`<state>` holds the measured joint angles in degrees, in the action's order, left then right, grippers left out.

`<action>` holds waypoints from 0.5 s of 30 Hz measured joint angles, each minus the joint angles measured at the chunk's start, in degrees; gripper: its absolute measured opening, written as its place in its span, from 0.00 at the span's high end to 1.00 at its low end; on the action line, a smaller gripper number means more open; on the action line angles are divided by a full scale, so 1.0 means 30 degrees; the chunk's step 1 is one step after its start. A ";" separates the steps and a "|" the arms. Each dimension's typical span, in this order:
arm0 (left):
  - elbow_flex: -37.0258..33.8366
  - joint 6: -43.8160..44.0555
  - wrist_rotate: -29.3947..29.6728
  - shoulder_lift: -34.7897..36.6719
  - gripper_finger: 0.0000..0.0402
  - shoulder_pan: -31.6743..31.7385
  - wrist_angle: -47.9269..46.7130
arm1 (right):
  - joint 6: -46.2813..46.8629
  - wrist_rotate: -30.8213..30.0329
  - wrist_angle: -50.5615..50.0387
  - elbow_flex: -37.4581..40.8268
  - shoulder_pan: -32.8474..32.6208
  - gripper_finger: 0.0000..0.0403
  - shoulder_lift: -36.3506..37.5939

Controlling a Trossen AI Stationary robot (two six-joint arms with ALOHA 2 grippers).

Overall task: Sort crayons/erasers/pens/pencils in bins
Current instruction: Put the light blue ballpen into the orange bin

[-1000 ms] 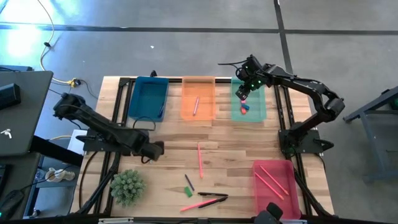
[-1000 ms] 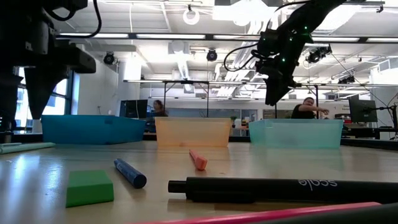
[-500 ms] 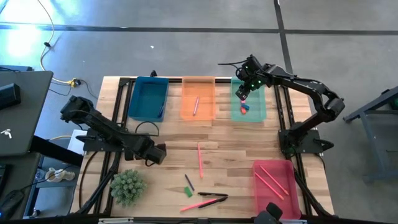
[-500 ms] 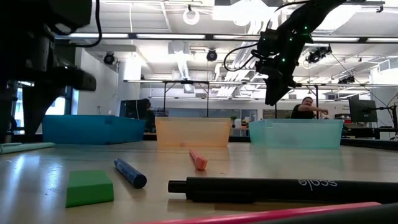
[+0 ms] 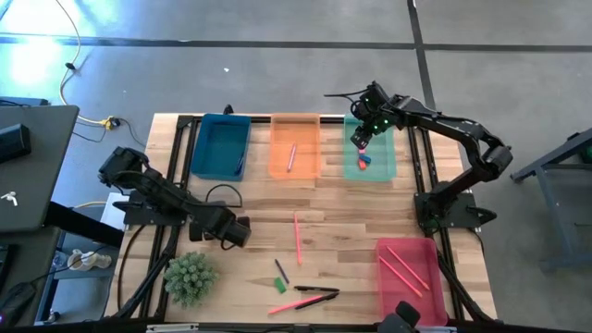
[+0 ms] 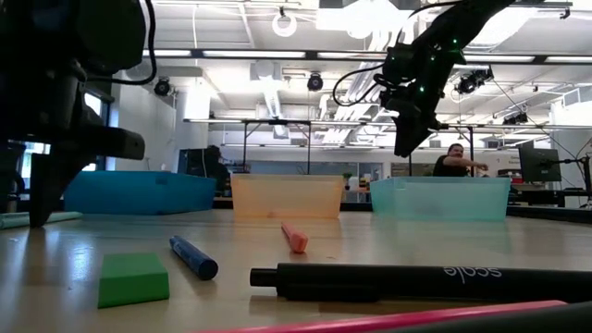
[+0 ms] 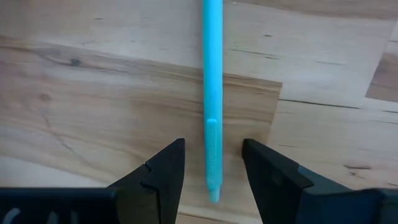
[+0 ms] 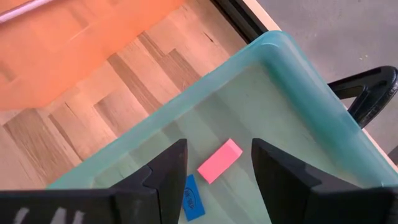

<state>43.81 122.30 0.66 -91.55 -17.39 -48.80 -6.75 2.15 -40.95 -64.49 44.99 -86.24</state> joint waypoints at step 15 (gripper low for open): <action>-0.0073 -0.0987 0.0212 -0.0086 0.87 0.0000 0.0749 | -0.0420 0.0000 0.0023 0.0000 -0.0007 0.57 0.0000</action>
<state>43.59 119.34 1.29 -91.81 -17.39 -46.55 -8.01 2.15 -40.88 -64.49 44.97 -86.24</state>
